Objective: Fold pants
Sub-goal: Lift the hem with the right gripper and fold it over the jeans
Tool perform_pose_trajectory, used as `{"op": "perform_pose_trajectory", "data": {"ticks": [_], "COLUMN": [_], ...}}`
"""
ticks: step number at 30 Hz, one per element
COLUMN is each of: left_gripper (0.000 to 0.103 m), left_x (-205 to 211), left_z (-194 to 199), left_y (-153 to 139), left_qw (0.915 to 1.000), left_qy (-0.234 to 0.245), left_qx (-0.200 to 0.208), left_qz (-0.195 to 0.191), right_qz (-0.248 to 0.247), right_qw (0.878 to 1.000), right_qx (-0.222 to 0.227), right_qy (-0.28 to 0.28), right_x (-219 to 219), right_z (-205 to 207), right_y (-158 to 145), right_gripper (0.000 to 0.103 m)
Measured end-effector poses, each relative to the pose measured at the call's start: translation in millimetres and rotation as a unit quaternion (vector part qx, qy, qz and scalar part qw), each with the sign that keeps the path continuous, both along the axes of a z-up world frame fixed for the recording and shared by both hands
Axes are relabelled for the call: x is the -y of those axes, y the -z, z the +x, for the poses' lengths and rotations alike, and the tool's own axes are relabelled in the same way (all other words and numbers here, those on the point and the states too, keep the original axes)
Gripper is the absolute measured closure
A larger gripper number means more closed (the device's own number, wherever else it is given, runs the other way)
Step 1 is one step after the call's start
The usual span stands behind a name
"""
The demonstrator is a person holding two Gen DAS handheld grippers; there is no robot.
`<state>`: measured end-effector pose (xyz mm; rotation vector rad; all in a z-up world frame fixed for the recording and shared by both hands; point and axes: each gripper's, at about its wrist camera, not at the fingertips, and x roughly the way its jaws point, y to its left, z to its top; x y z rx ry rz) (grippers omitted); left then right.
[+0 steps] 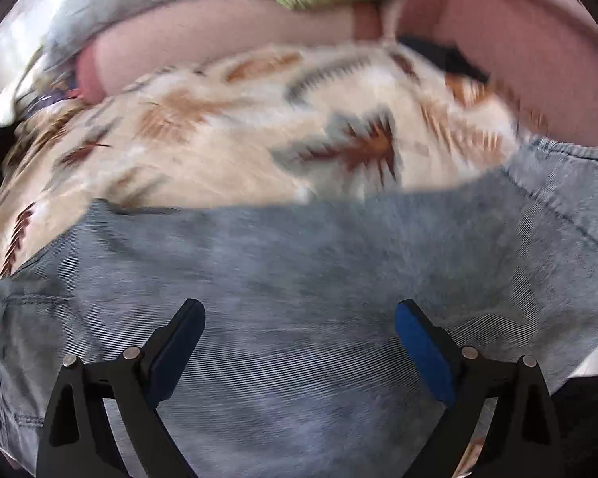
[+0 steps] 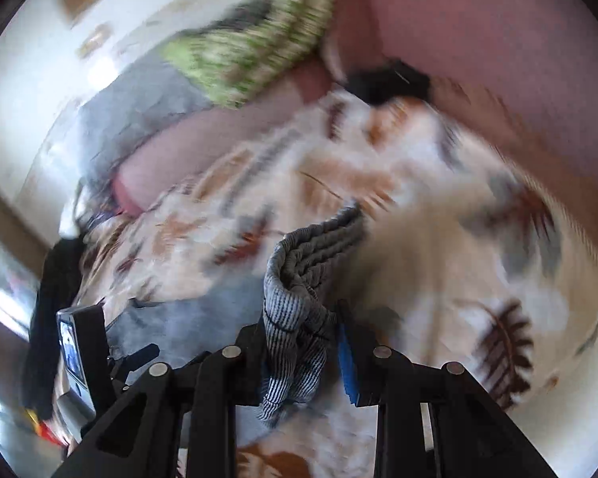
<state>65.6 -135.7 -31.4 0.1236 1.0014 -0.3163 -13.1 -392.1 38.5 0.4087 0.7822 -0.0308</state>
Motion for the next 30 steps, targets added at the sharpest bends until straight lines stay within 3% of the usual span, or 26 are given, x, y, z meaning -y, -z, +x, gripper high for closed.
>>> {"op": "perform_pose_trajectory", "data": {"ticks": [3,6,8,10,13,14,15,16,19,22,23,25,27,29,30], "left_gripper": [0.007,0.007,0.007,0.007,0.007,0.007,0.007,0.007,0.007,0.007,0.007,0.007,0.007,0.007,0.008], "left_x": [-60.4,-129.8,-175.8,-209.4,-242.6,-247.2,-249.3,-248.1,-231.3,-199.6,-188.3,-165.5,-140.8,-113.1,-107.1], "left_z": [-7.7,-18.9,-29.1,-40.1,-48.2,-49.8,-51.2,-52.3,-49.0,-45.3,-45.1,-43.0,-40.4,-30.9,-28.5], "left_y": [-20.8,-33.6,-38.1,-38.9,-38.3,-39.0,-40.2,-42.5,-52.7,-61.2,-63.0,-60.4,-44.1,-0.1,18.7], "left_qw": [0.9974,0.9896,0.9826,0.9761,0.9701,0.97,0.9703,0.9712,0.9758,0.9799,0.9804,0.9809,0.9859,0.9952,0.9948], "left_qy": [-0.054,-0.122,-0.166,-0.199,-0.229,-0.229,-0.228,-0.222,-0.186,-0.139,-0.12,-0.096,-0.077,-0.062,-0.06], "left_qx": [0.027,0.046,0.056,0.063,0.06,0.058,0.056,0.057,0.058,0.049,0.043,0.031,0.009,-0.052,-0.079], "left_qz": [-0.039,-0.06,-0.062,-0.06,-0.054,-0.057,-0.059,-0.064,-0.099,-0.134,-0.15,-0.166,-0.148,-0.054,-0.024], "right_qz": [-0.057,-0.098,-0.104,-0.101,-0.082,-0.084,-0.065,-0.042,0.04,0.107,0.134,0.185,0.261,0.298,0.312], "right_qw": [0.995,0.98,0.97,0.957,0.943,0.946,0.944,0.945,0.956,0.97,0.971,0.968,0.948,0.938,0.934], "right_qx": [0.034,0.049,0.04,0.005,-0.055,-0.027,-0.023,-0.026,-0.022,-0.012,-0.015,-0.061,-0.108,-0.104,-0.1], "right_qy": [-0.07,-0.167,-0.216,-0.272,-0.317,-0.313,-0.322,-0.323,-0.291,-0.219,-0.2,-0.159,-0.148,-0.14,-0.139], "right_x": [-64.5,-149.4,-192.7,-235.6,-267.2,-266.4,-262.0,-255.4,-210.4,-158.1,-142.7,-114.5,-96.5,-82.0,-74.9], "right_z": [8.1,10.7,10.0,10.2,11.5,4.8,1.1,-0.7,-8.1,-13.5,-11.4,-2.7,3.3,3.8,5.7], "right_y": [-24.4,-22.8,-4.2,33.8,91.0,89.6,85.1,81.7,67.4,59.8,62.8,84.9,114.6,111.9,107.4], "right_gripper": [0.074,0.074,0.074,0.071,0.054,0.052,0.041,0.037,0.035,0.03,0.028,0.023,0.023,0.024,0.024]}}
